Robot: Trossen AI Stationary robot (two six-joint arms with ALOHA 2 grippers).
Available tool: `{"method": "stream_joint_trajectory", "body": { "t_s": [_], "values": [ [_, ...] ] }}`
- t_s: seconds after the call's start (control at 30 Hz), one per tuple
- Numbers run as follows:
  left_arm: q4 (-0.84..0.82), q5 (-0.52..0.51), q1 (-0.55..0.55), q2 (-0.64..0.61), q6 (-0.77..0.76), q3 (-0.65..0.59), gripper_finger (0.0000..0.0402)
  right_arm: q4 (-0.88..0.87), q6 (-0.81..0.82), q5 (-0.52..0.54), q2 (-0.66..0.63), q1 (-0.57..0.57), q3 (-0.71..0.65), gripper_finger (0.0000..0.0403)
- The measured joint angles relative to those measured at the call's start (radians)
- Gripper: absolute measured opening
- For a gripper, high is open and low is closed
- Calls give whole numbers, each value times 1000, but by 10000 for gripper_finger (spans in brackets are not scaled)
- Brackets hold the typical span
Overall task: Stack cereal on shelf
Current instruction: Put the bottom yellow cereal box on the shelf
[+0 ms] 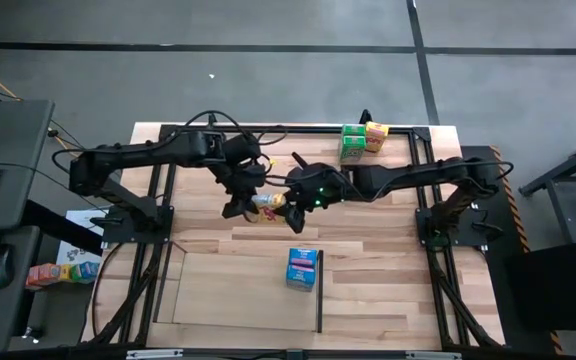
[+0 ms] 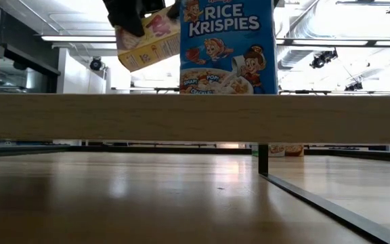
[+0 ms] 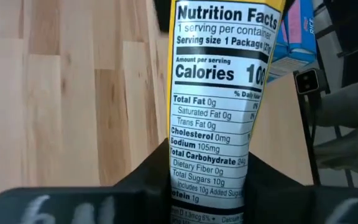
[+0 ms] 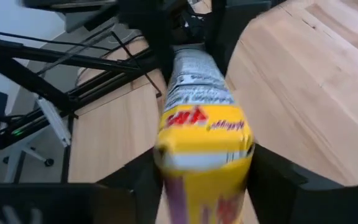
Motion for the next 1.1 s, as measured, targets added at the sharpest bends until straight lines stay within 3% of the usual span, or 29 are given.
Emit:
{"method": "stream_joint_trajectory", "body": {
  "t_s": [0.13, 0.3, 0.43, 0.6, 0.8, 0.93, 1.1],
  "values": [
    [-52, -54, 38, -44, 7, 0, 87, -99, -12, -49, -67, -28, 0, 242],
    [-8, -49, 99, -162, -3, -12, 88, -315, 6, -6, -160, -38, 1, 262],
    [232, -44, 119, -302, -106, -105, 87, -433, 0, 20, -222, -14, 1, 264],
    [649, -41, 88, -472, -319, -325, 86, -533, 5, 130, -275, 48, 1, 264],
    [1075, -53, 7, -546, -561, -625, 86, -623, 54, 228, -294, 111, 1, 264],
    [1210, -108, -66, -527, -653, -755, 86, -651, 81, 233, -294, 140, 1, 264],
    [1262, -179, -155, -500, -634, -815, 86, -654, 110, 276, -294, 160, 1, 264]
  ]
}}
